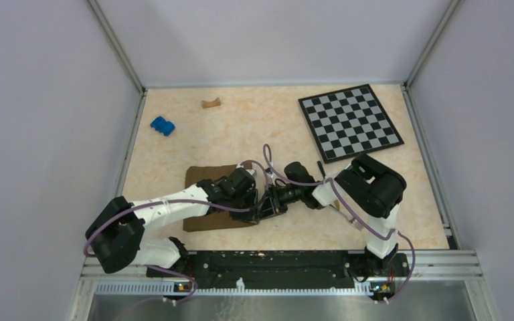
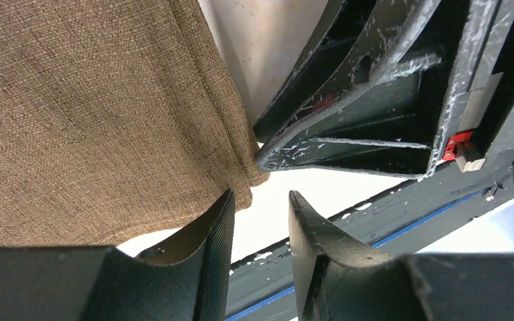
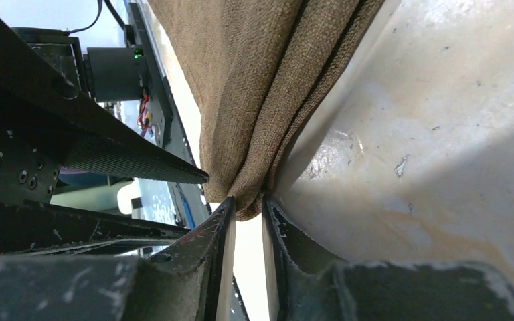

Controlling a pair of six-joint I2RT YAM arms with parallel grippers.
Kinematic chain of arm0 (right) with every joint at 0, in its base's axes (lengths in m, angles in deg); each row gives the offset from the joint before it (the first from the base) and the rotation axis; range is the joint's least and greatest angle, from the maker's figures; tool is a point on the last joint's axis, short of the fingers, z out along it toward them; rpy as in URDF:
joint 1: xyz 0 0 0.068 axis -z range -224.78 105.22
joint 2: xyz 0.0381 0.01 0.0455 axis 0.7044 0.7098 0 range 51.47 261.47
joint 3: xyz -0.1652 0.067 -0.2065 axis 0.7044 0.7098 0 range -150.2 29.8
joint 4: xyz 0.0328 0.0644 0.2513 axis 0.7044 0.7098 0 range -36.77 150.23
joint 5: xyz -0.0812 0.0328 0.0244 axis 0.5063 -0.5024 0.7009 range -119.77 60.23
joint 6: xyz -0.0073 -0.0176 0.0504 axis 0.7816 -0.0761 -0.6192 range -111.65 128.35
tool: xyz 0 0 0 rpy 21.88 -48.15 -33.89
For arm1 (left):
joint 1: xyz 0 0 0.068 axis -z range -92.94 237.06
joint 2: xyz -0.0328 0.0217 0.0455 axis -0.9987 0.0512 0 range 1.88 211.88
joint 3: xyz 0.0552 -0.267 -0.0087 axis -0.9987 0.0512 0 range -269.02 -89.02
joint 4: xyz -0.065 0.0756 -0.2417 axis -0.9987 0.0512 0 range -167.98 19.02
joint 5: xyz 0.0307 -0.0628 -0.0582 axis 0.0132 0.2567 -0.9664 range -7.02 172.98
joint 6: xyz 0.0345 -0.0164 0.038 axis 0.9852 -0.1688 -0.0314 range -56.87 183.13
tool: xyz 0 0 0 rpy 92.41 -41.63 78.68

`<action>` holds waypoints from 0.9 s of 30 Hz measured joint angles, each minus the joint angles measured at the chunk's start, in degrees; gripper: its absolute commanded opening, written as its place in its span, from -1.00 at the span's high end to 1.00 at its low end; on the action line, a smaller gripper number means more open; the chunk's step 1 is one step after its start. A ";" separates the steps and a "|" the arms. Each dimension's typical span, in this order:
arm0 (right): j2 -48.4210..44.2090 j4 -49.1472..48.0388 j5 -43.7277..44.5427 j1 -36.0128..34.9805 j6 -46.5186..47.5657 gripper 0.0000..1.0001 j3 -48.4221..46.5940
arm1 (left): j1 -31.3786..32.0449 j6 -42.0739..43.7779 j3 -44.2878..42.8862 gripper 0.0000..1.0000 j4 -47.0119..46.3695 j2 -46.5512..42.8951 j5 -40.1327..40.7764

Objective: Fold the napkin into a case and place the utensils inside
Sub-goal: Smooth out the lower triangle-folded napkin at the center of the board.

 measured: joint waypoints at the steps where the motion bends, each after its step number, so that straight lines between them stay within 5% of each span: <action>1: 0.22 -0.09 -0.09 -0.02 0.02 0.62 -0.09 | 0.26 -0.22 0.00 0.16 0.31 0.00 0.33; 16: 1.79 -2.05 -1.33 -0.02 -0.90 0.64 -0.22 | 0.66 -1.29 0.24 0.23 2.89 -0.96 3.76; 27: 2.60 -2.32 -2.08 -0.04 -1.11 0.70 -0.85 | 2.08 -1.79 0.24 0.63 3.04 2.47 5.49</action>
